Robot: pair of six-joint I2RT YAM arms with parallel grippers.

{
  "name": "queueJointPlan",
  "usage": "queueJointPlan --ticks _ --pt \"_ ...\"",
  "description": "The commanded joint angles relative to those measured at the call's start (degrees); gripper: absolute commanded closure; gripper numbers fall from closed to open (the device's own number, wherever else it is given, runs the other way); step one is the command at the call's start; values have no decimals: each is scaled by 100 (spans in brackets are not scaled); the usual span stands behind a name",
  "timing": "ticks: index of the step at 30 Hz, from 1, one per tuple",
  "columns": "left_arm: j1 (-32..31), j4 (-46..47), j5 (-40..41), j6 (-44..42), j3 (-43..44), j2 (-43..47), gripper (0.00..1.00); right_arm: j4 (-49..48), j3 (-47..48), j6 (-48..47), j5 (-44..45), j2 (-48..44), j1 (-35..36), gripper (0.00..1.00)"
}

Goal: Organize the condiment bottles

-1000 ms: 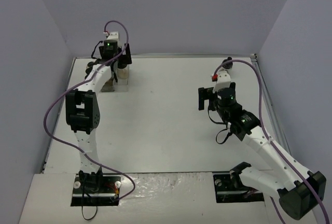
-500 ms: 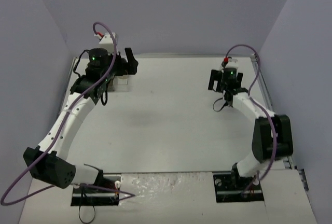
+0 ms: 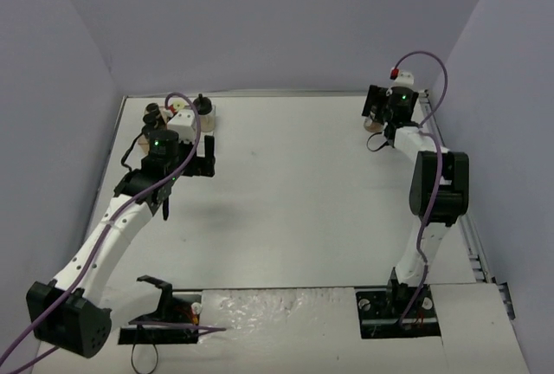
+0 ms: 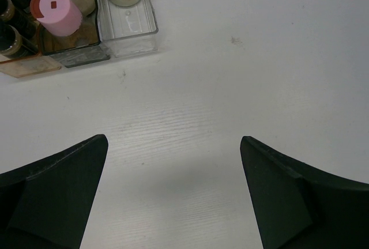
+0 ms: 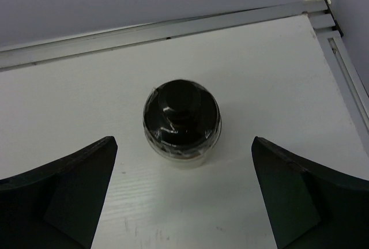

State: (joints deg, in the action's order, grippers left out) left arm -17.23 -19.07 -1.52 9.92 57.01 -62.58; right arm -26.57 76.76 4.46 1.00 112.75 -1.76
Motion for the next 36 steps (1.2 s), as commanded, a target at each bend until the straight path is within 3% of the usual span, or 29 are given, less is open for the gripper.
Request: queueJointPlan --ticks 1,9,14,26,30,36 --pt "-50 431 152 -157 275 46 3 -317 696 -326 -448 439 -35 0" --pt "-89 433 152 -167 258 -53 3 -428 1288 -387 -554 1218 -67 2" --pt "-96 422 152 -153 266 -103 3 -615 1319 -564 -548 1306 -70 11" --pt "-93 452 152 -130 249 -67 3 -805 633 -673 -1075 908 211 75" --pt "-89 473 152 -106 240 -39 3 -903 21 -745 -1119 435 912 83" --pt "-79 466 215 -77 223 2 3 -1245 -994 -456 -1210 -109 2211 84"
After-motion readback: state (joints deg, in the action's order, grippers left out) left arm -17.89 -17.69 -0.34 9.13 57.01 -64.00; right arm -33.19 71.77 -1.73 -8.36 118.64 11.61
